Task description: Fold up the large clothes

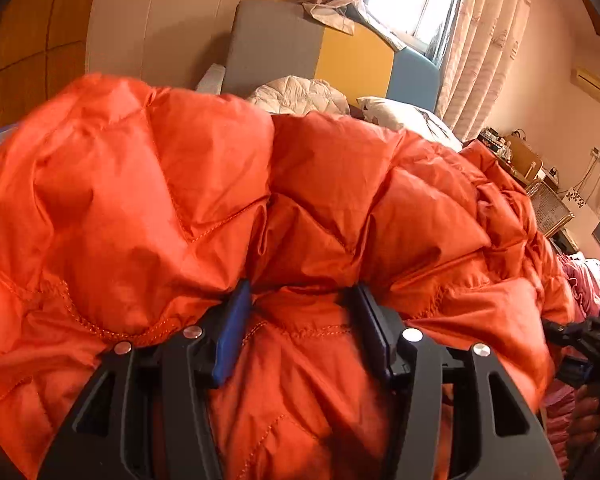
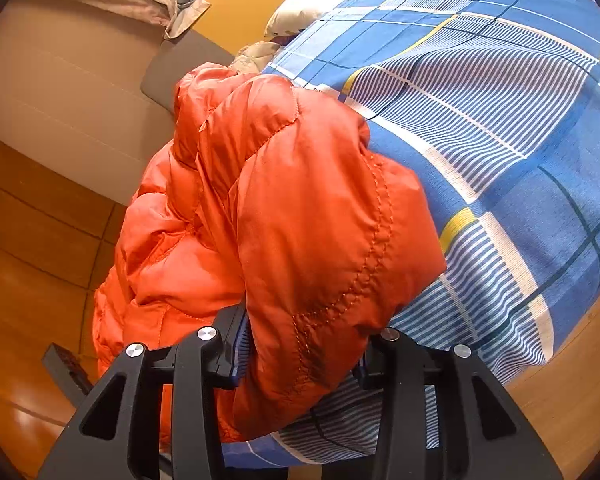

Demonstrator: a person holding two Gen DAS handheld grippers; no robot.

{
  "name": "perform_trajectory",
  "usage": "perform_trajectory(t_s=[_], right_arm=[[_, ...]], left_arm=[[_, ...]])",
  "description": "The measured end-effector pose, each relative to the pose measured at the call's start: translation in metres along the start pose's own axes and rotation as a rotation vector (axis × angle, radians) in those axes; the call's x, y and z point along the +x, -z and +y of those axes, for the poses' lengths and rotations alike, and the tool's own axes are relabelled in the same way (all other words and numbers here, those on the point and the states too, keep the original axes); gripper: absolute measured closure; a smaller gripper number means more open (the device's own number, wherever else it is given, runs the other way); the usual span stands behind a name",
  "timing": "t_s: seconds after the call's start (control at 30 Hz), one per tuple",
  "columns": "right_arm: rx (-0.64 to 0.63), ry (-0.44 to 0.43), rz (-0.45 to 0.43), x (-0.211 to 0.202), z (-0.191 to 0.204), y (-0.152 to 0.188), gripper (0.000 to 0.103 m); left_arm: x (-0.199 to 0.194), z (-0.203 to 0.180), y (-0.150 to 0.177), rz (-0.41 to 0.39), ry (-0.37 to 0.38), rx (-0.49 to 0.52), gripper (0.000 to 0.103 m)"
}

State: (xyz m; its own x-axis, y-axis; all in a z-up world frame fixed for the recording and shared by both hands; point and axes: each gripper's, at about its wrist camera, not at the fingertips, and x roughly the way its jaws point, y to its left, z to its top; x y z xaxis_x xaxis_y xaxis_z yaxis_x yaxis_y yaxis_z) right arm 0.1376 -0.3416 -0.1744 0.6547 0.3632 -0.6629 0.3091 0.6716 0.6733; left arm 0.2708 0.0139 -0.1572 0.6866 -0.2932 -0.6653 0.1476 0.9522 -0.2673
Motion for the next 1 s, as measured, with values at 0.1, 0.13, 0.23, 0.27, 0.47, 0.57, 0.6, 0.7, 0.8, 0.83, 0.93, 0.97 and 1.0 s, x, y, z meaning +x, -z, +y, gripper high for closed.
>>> perform_trajectory(t_s=[0.1,0.13,0.23,0.27,0.47,0.57,0.6,0.7,0.8,0.83,0.93,0.97,1.0], right_arm=[[-0.003,0.012,-0.006,-0.001,0.001,0.000,0.062],[-0.010,0.021,-0.008,-0.001,0.003,0.000,0.062],[-0.050,0.062,-0.016,-0.002,0.010,0.002,0.060],[-0.060,0.070,-0.019,-0.002,0.012,0.003,0.060],[-0.101,0.103,-0.023,0.000,0.017,0.002,0.060],[-0.106,0.109,-0.028,0.001,0.017,0.002,0.059],[-0.115,0.115,-0.031,0.001,0.018,0.002,0.059],[-0.128,0.123,-0.035,0.004,0.020,0.003,0.059],[-0.149,0.137,-0.042,0.005,0.022,0.005,0.059],[-0.158,0.144,-0.045,0.006,0.024,0.005,0.058],[-0.184,0.161,-0.056,0.007,0.027,0.009,0.058],[-0.187,0.165,-0.061,0.008,0.028,0.011,0.058],[-0.190,0.167,-0.063,0.008,0.027,0.011,0.058]], left_arm=[[-0.019,0.003,-0.009,-0.035,-0.001,-0.025,0.051],[-0.027,0.005,-0.011,-0.050,-0.012,-0.022,0.051],[-0.028,0.014,-0.008,-0.034,-0.031,-0.021,0.052],[-0.026,0.016,-0.006,-0.027,-0.033,-0.019,0.052],[-0.031,0.009,-0.012,-0.058,-0.029,0.003,0.052],[-0.024,0.003,-0.017,-0.035,-0.023,0.030,0.052],[-0.018,0.002,-0.017,-0.019,-0.024,0.038,0.052],[-0.010,0.000,-0.015,-0.002,-0.031,0.056,0.052],[-0.002,-0.001,-0.013,0.014,-0.039,0.077,0.051],[0.001,-0.002,-0.013,0.017,-0.041,0.081,0.051],[0.007,-0.002,-0.006,0.017,-0.043,0.088,0.051],[0.010,-0.003,-0.004,0.016,-0.049,0.091,0.051],[0.011,-0.003,-0.003,0.016,-0.053,0.091,0.051]])
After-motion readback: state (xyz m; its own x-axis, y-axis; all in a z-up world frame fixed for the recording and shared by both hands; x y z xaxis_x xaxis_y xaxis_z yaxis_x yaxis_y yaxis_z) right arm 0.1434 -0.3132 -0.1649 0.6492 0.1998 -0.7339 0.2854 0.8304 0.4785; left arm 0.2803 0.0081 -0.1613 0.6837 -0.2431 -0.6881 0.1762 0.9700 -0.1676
